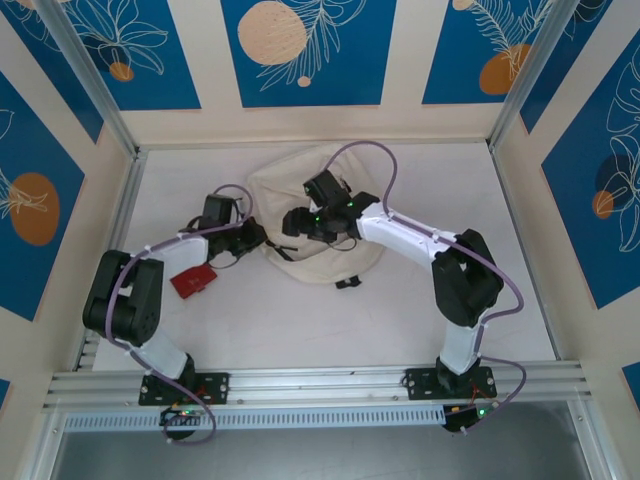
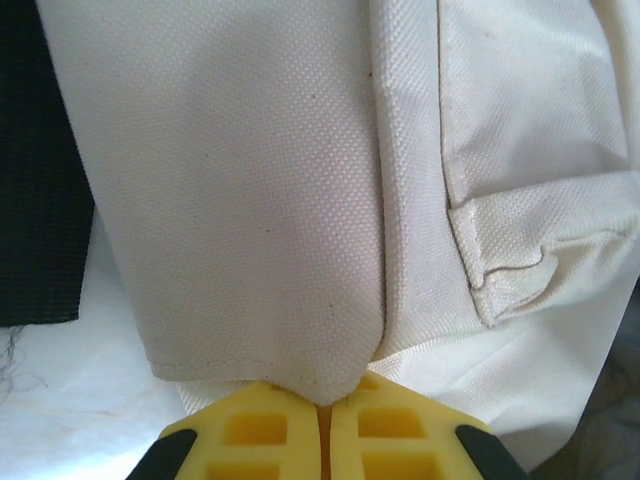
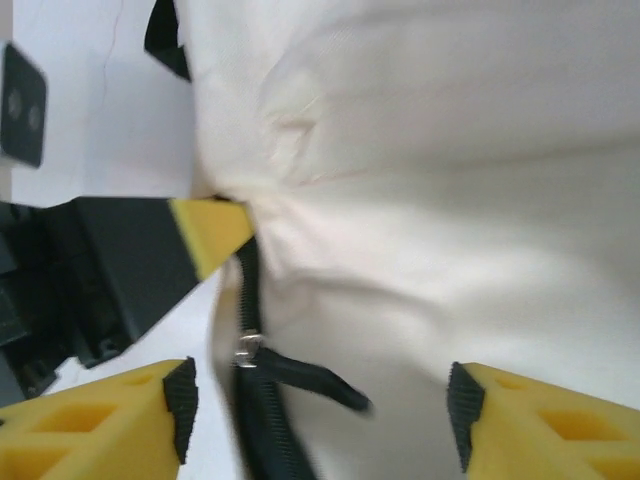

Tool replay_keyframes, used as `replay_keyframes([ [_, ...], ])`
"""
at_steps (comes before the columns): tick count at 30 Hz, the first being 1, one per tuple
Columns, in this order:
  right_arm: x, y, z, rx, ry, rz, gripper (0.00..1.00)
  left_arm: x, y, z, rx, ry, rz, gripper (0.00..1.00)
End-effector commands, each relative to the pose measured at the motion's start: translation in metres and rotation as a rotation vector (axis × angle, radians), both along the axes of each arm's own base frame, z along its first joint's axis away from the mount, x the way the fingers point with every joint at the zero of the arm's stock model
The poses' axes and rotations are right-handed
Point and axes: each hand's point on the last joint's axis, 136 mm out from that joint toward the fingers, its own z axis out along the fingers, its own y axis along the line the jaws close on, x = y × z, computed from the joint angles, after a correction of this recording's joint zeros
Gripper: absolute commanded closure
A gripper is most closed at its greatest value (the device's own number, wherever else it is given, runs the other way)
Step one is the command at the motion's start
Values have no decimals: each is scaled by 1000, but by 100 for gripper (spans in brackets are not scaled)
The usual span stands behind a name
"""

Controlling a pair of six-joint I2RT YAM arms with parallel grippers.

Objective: Pack books, pencil case, and school supplies into a backpack

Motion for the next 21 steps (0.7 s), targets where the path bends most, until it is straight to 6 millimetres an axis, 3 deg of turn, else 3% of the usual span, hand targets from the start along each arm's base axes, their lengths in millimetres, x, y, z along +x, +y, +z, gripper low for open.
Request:
replay_keyframes([
  [1,28,-59,-14,-166,-27,-45,27,15,5,7,62,-43,-77,93],
  [6,69,-106,-63,-276,21,-55,28,42,-1,9,88,-55,-113,94],
  [9,68,-123,-90,-366,72,-56,29,54,-9,7,72,-54,-129,94],
  [13,35,-127,-115,-356,162,-51,30,63,-26,2,69,-52,-160,94],
  [16,-6,-130,-134,-368,258,-62,30,67,-41,-3,68,-49,-190,94],
  [21,-72,-135,-140,-384,372,-101,30,75,-69,-7,52,-55,-249,94],
])
